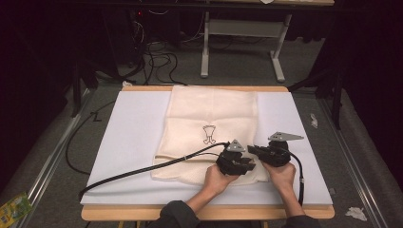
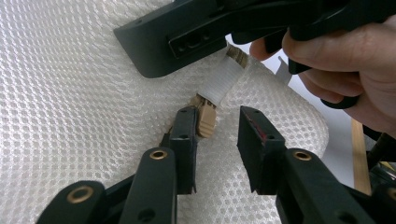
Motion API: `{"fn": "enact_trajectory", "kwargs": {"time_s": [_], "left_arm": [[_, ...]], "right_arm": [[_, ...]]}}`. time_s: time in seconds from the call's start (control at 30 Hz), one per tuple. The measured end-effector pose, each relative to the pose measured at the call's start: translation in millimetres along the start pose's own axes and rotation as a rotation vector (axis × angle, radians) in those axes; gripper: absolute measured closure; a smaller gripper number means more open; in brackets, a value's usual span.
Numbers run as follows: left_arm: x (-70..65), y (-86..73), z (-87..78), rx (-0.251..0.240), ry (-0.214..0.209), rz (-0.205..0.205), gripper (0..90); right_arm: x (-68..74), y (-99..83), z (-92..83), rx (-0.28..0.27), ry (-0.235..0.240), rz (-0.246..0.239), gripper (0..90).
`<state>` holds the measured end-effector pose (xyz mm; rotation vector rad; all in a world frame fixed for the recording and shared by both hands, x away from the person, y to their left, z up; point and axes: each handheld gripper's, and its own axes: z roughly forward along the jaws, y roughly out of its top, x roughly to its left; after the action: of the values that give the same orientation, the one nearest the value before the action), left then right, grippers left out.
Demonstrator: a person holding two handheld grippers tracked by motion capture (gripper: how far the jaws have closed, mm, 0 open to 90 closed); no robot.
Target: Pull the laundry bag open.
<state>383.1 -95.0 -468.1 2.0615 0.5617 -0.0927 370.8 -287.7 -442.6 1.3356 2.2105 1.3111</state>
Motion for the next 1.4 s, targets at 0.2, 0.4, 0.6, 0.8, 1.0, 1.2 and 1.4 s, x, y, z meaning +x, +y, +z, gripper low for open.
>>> {"fn": "enact_trajectory", "kwargs": {"time_s": [0.2,0.4,0.6,0.8,1.0,1.2,1.4], "left_arm": [[0.0,-0.7,0.7,0.005,0.004,0.000,74.3],[0.6,-0.1,0.6,0.008,0.007,-0.011,77.2],[2.2,0.5,1.2,0.016,0.014,-0.017,81.1],[2.6,2.4,-1.2,0.029,0.020,-0.013,85.5],[2.2,2.2,-1.9,0.029,0.017,-0.008,86.5],[1.6,4.1,-4.8,0.033,0.022,0.004,86.8],[0.3,5.2,-7.9,0.035,0.020,0.021,87.0]], "right_arm": [[0.2,0.2,0.2,0.001,0.000,-0.002,88.0],[0.3,0.2,0.3,0.000,0.001,-0.002,88.0],[0.2,-0.2,0.2,-0.003,0.001,-0.002,88.0],[0.6,-0.1,0.4,-0.007,0.004,-0.006,88.0],[0.6,0.1,0.3,-0.008,0.006,-0.008,87.9],[-1.2,-1.0,-1.7,-0.011,0.007,-0.005,87.9],[-4.7,-2.0,-5.6,-0.007,0.002,0.000,87.9]]}}
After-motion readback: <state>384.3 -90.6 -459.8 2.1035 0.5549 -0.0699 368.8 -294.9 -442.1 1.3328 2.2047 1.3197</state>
